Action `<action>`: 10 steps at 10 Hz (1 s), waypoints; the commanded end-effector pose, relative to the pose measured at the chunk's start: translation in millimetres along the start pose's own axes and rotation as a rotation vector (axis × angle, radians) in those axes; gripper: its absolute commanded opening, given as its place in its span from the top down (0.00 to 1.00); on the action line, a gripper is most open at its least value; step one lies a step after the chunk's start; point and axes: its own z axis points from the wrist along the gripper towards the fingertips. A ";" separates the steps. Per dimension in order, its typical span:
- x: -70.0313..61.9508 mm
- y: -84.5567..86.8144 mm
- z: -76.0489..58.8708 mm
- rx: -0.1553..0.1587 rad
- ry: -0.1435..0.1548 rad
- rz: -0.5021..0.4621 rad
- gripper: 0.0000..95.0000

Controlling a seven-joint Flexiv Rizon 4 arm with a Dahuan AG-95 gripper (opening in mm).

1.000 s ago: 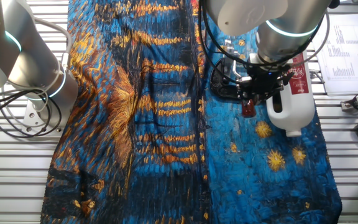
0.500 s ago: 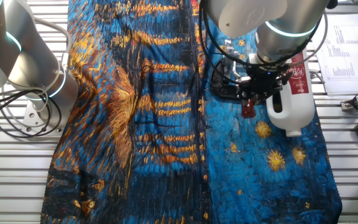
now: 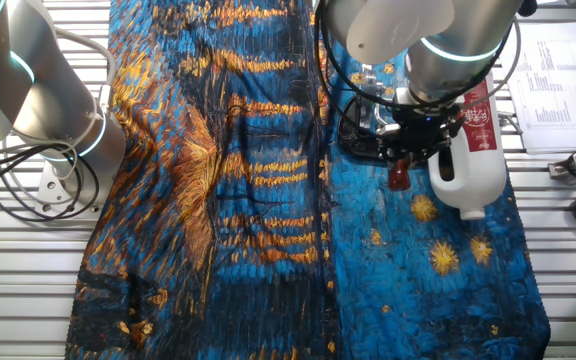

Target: Push down the lever

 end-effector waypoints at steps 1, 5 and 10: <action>-2.0 -0.7 3.8 0.006 -0.004 0.003 0.80; -3.7 -2.7 10.1 0.015 -0.004 0.013 0.80; -4.0 -4.5 17.9 0.014 -0.006 0.030 1.00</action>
